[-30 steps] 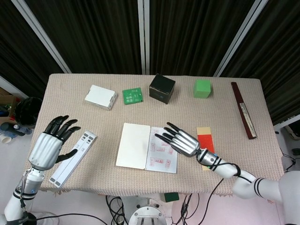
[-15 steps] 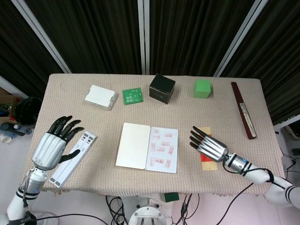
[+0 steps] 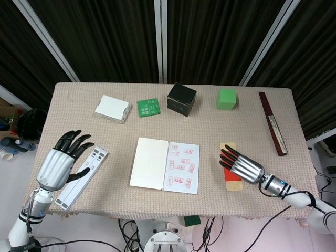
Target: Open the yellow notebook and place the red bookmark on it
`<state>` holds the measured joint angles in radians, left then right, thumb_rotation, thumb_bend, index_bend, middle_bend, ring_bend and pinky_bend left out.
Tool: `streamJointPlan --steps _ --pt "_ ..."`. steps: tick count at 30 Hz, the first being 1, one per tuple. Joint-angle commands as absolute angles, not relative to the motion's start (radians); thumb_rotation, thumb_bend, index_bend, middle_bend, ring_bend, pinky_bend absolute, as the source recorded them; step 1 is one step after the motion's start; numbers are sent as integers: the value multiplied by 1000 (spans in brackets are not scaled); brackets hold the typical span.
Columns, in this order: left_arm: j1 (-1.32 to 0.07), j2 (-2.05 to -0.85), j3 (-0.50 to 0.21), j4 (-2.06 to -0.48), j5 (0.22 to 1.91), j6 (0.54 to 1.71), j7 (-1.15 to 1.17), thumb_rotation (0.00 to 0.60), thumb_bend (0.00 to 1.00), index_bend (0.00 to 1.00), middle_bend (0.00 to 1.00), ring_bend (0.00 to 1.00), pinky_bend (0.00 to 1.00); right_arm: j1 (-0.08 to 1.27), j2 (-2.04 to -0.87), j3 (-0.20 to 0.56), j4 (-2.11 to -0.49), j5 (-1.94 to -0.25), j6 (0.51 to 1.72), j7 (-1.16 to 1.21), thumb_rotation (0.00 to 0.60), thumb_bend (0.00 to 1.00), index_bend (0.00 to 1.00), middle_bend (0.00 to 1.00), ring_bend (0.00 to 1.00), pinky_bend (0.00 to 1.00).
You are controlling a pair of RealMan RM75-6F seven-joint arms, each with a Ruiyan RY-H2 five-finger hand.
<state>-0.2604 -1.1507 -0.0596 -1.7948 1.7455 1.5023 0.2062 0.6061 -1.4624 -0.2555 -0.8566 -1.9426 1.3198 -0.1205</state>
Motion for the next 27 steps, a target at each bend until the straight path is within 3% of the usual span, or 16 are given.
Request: streamJointPlan --steps 1,18,27 --pt "-259 -1149 -59 -1796 1744 1503 207 600 14 280 204 112 162 597 -1493 -250 -823 -1942 1325 -100 600 0 188 132 46 0" --pt "-251 -1150 -55 -1792 1740 1510 203 600 14 280 204 112 162 658 -1600 -186 -786 -1922 1291 -53 600 0 183 139 48 0" --pt "-250 -1152 -55 -1789 1742 1512 198 600 14 281 204 112 162 681 -1525 -217 -855 -1932 1252 -22 600 0 182 154 56 0"
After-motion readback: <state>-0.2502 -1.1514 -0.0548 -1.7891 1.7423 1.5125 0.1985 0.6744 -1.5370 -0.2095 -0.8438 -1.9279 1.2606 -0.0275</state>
